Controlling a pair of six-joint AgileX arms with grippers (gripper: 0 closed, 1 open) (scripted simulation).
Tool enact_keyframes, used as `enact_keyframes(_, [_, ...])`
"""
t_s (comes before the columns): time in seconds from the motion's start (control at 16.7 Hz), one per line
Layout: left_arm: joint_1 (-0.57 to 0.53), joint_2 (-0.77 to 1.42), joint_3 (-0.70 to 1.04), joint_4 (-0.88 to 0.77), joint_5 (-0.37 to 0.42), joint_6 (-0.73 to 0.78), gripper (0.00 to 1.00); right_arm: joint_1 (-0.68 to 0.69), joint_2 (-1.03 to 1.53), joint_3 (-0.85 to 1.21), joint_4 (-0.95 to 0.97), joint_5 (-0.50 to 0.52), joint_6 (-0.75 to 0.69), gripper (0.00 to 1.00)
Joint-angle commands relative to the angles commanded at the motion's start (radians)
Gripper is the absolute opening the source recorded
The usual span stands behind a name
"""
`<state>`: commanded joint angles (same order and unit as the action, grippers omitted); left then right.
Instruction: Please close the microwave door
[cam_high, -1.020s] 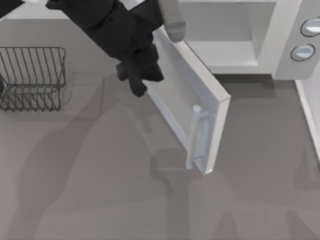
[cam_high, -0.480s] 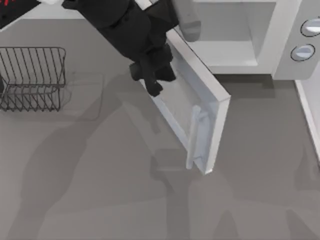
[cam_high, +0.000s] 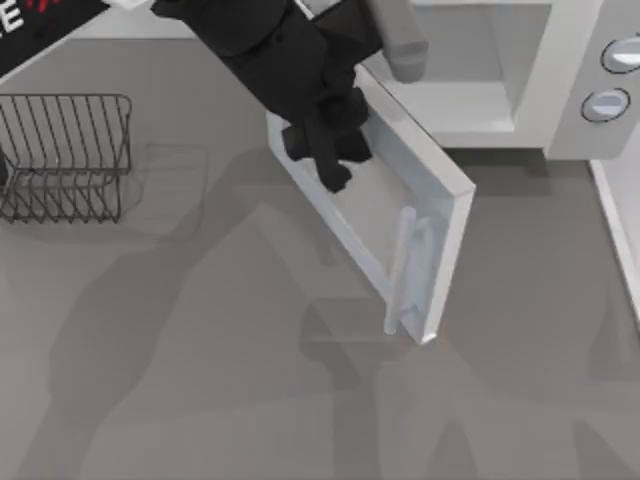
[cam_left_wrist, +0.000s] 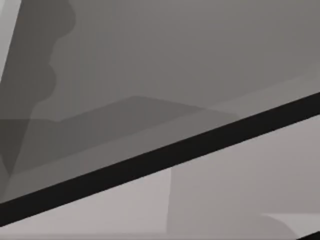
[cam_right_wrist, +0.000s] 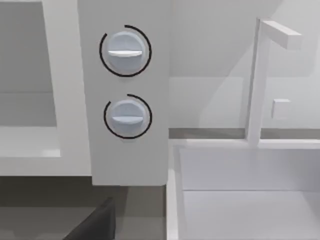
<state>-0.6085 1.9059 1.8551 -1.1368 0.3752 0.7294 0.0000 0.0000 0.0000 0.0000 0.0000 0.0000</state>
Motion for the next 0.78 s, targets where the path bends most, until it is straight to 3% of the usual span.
enact_keyframes(0.78, [-0.043, 0.044, 0.062, 0.001, -0.017, -0.046, 0.0, 0.0, 0.0, 0.0, 0.0, 0.0, 0.0, 1.0])
